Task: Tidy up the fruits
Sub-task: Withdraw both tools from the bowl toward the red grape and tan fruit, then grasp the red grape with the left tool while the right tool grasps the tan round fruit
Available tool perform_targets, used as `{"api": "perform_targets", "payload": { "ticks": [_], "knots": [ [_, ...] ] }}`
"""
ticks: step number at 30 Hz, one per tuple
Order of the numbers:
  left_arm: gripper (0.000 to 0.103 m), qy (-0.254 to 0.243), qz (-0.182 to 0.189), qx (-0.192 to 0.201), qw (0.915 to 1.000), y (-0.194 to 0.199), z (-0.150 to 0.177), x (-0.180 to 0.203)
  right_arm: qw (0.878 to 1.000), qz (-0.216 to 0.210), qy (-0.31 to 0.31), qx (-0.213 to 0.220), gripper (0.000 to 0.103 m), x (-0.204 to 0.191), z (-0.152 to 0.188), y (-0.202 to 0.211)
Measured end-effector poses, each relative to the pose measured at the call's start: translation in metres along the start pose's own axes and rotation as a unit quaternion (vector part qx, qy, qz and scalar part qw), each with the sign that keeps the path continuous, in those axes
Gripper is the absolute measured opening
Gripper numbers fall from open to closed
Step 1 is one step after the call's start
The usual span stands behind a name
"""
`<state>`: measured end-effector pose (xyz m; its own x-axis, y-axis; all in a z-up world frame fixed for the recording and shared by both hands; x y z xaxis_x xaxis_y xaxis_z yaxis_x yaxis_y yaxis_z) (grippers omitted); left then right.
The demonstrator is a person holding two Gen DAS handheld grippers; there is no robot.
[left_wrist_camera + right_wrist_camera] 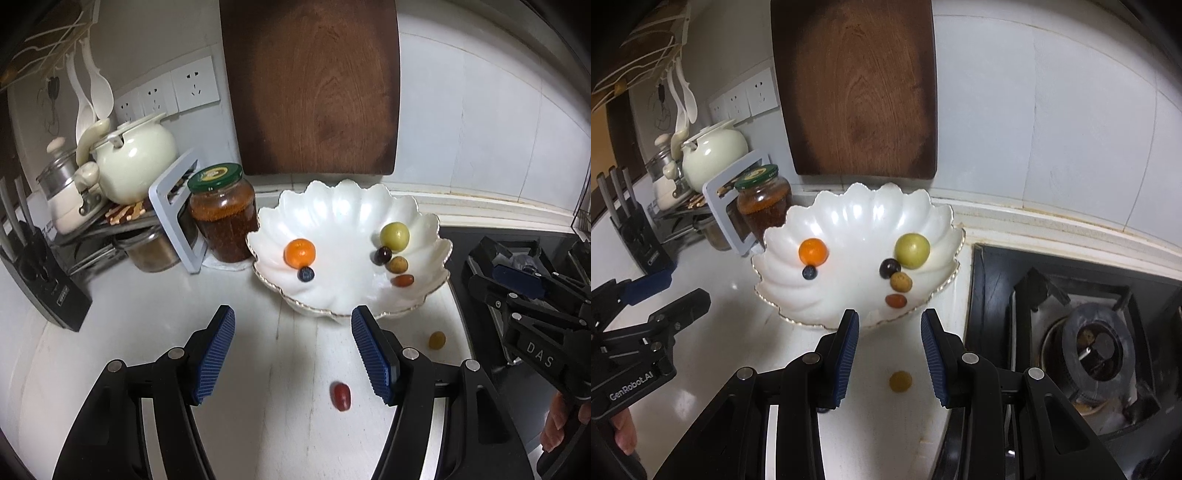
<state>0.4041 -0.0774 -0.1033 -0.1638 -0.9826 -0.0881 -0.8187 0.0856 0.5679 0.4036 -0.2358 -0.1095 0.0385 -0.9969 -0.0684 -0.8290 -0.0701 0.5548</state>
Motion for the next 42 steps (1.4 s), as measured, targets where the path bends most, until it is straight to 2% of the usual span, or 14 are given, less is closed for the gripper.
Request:
{"api": "perform_targets", "payload": {
  "ticks": [12,25,36,42],
  "knots": [
    [0.065,-0.003,-0.006,-0.004,1.0,0.005,0.027,0.005,1.0,-0.002,0.017,-0.008,0.036,0.0,0.023,0.001],
    [0.065,0.032,0.013,-0.036,0.9988,-0.003,0.065,0.011,0.999,-0.013,0.014,-0.041,0.036,0.001,0.051,-0.013],
    [0.064,0.03,0.017,-0.062,0.9975,-0.019,0.086,0.019,0.997,-0.017,0.011,-0.068,0.036,0.004,0.07,-0.03],
    [0.06,0.037,0.032,-0.082,0.9954,-0.035,0.097,0.024,0.996,-0.018,0.003,-0.085,0.036,0.007,0.076,-0.042]
  ]
}}
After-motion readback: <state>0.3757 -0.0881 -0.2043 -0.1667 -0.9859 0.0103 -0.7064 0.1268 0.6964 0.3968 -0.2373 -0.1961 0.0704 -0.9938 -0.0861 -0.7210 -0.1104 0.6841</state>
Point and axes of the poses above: each gripper's, at about its wrist camera, not at the fingertips, and y roughly against the way its jaws point, x to its right, z to its underside, the point moved 8 cm from there along -y, roughly the way its jaws point, and after that the axes turned 8 degrees about x, right-handed, at the moved point
